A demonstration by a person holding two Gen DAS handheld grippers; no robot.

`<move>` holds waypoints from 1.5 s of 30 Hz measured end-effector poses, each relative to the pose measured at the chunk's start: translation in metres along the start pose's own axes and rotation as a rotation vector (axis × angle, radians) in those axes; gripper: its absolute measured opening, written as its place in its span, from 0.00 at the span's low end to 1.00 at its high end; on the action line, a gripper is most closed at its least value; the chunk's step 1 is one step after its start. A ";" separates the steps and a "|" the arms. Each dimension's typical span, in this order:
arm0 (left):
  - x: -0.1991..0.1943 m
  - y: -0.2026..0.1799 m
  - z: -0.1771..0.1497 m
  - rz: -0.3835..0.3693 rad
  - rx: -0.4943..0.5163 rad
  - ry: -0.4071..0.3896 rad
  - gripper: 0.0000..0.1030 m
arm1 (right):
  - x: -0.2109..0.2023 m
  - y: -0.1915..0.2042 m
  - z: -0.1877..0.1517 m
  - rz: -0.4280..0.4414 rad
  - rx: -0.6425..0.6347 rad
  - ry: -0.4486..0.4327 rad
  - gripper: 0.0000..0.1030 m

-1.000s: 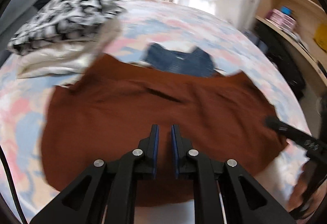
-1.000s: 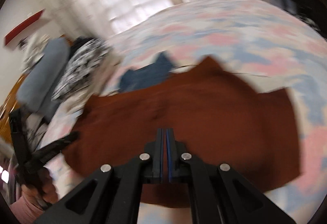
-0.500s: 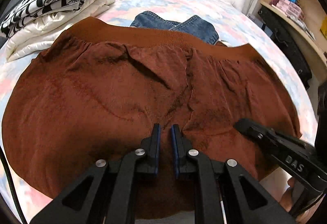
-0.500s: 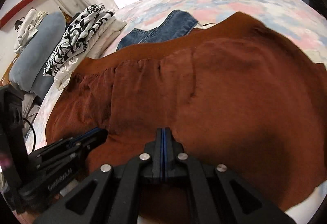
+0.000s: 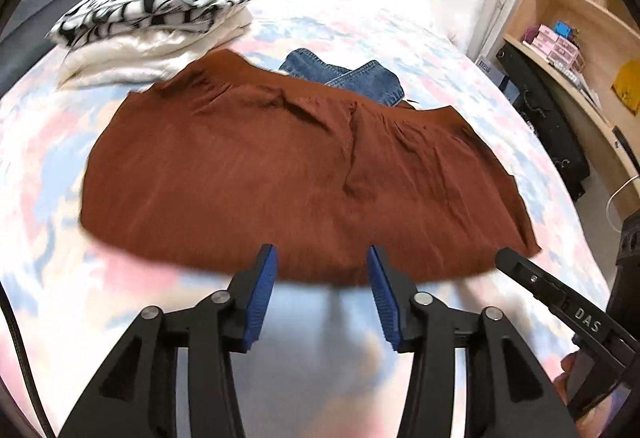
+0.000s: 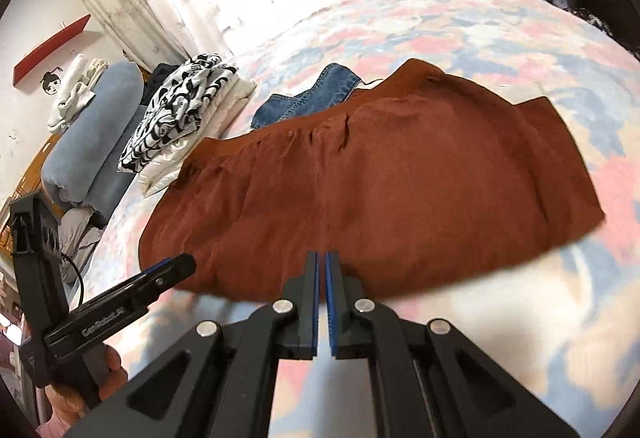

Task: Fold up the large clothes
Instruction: 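Withdraw both tools from the folded brown bundle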

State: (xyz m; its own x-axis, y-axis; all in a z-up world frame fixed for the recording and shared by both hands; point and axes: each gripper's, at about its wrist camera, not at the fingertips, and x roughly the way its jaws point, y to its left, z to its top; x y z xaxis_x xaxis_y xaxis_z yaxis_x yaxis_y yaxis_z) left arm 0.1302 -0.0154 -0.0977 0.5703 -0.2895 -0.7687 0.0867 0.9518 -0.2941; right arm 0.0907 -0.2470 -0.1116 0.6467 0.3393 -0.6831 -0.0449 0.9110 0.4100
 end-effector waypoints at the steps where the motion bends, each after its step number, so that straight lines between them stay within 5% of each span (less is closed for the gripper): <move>1: -0.006 0.003 -0.006 -0.003 -0.006 0.001 0.45 | -0.005 0.002 -0.005 0.002 0.000 -0.003 0.03; 9: -0.049 0.034 -0.046 0.014 -0.064 -0.035 0.56 | -0.032 0.028 -0.038 0.003 -0.075 -0.021 0.03; 20: -0.031 0.060 -0.068 -0.115 -0.193 0.015 0.58 | -0.027 0.063 -0.066 0.019 -0.151 -0.023 0.03; 34: -0.013 0.086 -0.069 -0.190 -0.299 -0.004 0.59 | -0.005 0.077 -0.067 0.017 -0.184 0.005 0.03; 45: 0.025 0.110 -0.035 -0.281 -0.461 -0.045 0.60 | 0.009 0.073 -0.051 0.013 -0.157 0.000 0.03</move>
State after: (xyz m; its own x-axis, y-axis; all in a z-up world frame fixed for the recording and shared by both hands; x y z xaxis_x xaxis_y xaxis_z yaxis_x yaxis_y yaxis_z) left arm 0.1253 0.0789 -0.1694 0.6122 -0.5119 -0.6027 -0.1206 0.6928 -0.7110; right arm 0.0542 -0.1655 -0.1189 0.6450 0.3511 -0.6787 -0.1719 0.9321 0.3189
